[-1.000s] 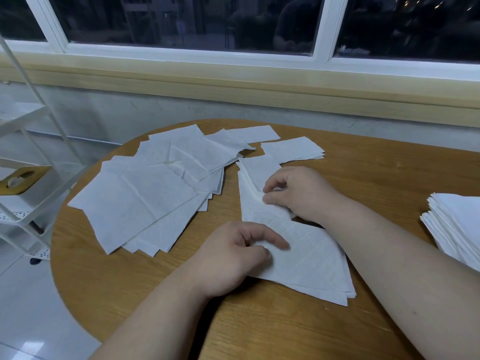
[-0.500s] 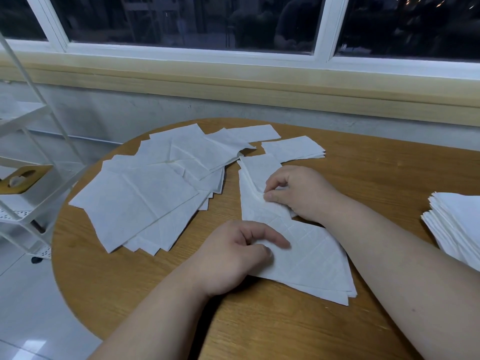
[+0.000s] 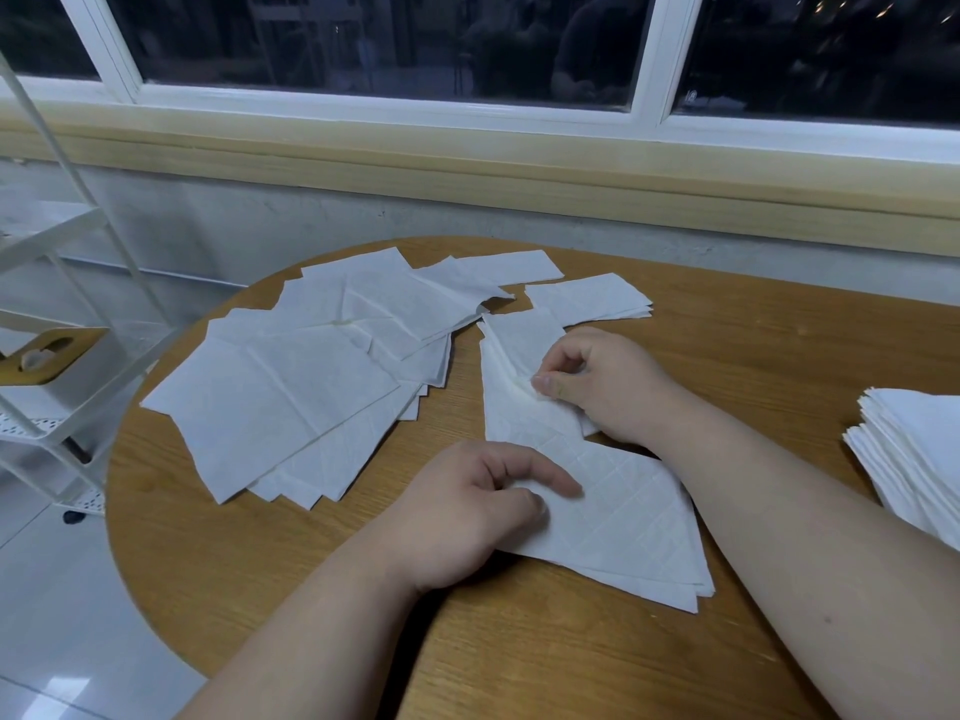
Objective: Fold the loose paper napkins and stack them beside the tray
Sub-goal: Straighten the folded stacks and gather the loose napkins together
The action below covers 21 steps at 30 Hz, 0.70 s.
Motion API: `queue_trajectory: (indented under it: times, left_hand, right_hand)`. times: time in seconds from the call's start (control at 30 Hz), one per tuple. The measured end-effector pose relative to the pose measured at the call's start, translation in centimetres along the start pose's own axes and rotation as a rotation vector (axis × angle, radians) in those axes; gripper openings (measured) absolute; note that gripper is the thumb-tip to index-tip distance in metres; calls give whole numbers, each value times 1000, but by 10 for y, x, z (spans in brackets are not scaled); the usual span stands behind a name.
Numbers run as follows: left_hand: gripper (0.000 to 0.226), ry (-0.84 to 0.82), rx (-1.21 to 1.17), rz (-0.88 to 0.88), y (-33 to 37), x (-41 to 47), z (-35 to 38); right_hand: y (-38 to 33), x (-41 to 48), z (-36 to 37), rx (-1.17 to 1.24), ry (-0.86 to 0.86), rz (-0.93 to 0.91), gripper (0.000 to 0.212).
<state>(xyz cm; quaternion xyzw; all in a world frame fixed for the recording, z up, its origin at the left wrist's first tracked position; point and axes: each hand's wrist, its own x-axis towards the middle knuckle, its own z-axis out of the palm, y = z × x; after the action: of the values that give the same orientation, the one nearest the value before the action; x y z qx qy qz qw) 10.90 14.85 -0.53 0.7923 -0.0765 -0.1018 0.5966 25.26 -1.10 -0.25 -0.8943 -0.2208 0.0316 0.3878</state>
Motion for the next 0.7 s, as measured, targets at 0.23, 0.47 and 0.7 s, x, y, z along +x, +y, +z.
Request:
queue_trajectory:
  times: [0.23,0.47,0.7]
  left_hand:
    - [30,0,-2,-3,0,-1,0]
    - [30,-11,-11,-4,-1,0,0]
    - [30,-10,-3,10,-2,1,0]
  right_hand:
    - [-7,-1,-5,223,29,138,12]
    - [-10,-3,-9,264,0,162,13]
    - [-10,-4,-12,430,67,189,8]
